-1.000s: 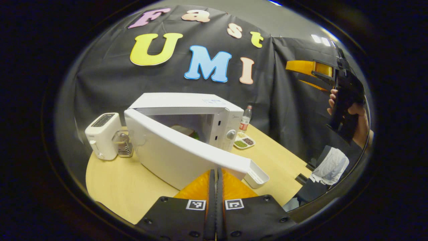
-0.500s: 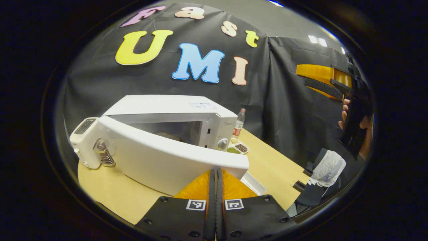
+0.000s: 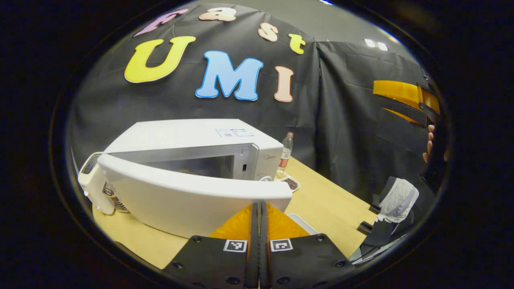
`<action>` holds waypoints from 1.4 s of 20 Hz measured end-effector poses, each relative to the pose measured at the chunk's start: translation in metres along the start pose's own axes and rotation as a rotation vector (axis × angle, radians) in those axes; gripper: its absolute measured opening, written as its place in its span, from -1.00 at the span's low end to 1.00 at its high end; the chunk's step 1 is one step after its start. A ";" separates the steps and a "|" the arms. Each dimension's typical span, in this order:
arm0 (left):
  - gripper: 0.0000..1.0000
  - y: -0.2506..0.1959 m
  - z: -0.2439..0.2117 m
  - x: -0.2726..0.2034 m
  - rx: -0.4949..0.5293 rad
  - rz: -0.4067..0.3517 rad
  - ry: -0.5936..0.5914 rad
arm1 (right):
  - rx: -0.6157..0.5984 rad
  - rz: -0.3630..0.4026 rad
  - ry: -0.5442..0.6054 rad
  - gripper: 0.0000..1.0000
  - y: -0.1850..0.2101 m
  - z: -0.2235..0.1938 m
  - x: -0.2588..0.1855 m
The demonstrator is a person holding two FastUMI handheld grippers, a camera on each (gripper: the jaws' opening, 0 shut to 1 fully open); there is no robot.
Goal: Open the microwave oven with the left hand, put the food in, and close the microwave oven.
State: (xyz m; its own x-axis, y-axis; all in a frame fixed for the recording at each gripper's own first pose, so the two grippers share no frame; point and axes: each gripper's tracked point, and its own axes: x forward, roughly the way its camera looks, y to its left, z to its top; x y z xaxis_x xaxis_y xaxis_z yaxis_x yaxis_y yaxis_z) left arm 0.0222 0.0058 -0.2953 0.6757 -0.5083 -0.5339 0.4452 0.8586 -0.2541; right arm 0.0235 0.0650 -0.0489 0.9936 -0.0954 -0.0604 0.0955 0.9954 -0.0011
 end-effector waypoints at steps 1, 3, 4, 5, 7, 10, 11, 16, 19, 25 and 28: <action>-0.87 0.001 0.001 0.006 -0.001 0.000 0.000 | -0.001 -0.004 0.002 0.97 -0.002 -0.001 -0.001; -0.87 0.003 0.006 0.015 -0.009 0.003 0.000 | -0.011 -0.012 0.008 0.97 -0.006 -0.004 -0.003; -0.87 0.003 0.008 0.019 -0.009 0.005 -0.002 | -0.017 -0.015 0.012 0.97 -0.012 -0.004 -0.005; -0.87 0.004 0.009 0.023 -0.010 0.009 -0.004 | -0.021 -0.020 0.016 0.97 -0.014 -0.004 -0.006; -0.87 0.006 0.015 0.032 -0.022 0.020 -0.005 | -0.019 -0.027 0.020 0.97 -0.019 -0.006 -0.006; -0.82 0.009 0.020 0.045 -0.040 0.034 -0.006 | -0.019 -0.020 0.022 0.97 -0.022 -0.005 -0.003; -0.86 0.008 0.021 0.050 -0.041 0.038 -0.005 | -0.022 -0.015 0.022 0.97 -0.022 -0.004 0.002; -0.87 0.015 0.030 0.071 -0.052 0.074 -0.006 | -0.030 0.023 0.023 0.97 -0.021 -0.002 0.018; -0.87 0.021 0.034 0.082 -0.061 0.092 -0.011 | -0.033 0.037 0.023 0.97 -0.021 -0.001 0.027; -0.86 0.041 0.036 0.108 -0.126 0.153 0.002 | -0.039 0.032 0.040 0.97 -0.033 -0.011 0.039; -0.86 0.040 0.029 0.109 -0.120 0.173 0.015 | -0.054 0.029 0.039 0.97 -0.035 -0.013 0.045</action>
State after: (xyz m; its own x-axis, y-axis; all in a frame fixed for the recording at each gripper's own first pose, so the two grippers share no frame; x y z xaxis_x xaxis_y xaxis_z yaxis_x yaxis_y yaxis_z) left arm 0.1311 -0.0177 -0.3401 0.7266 -0.3519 -0.5901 0.2490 0.9354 -0.2512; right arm 0.0642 0.0258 -0.0643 0.9927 -0.0675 -0.1000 0.0626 0.9967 -0.0521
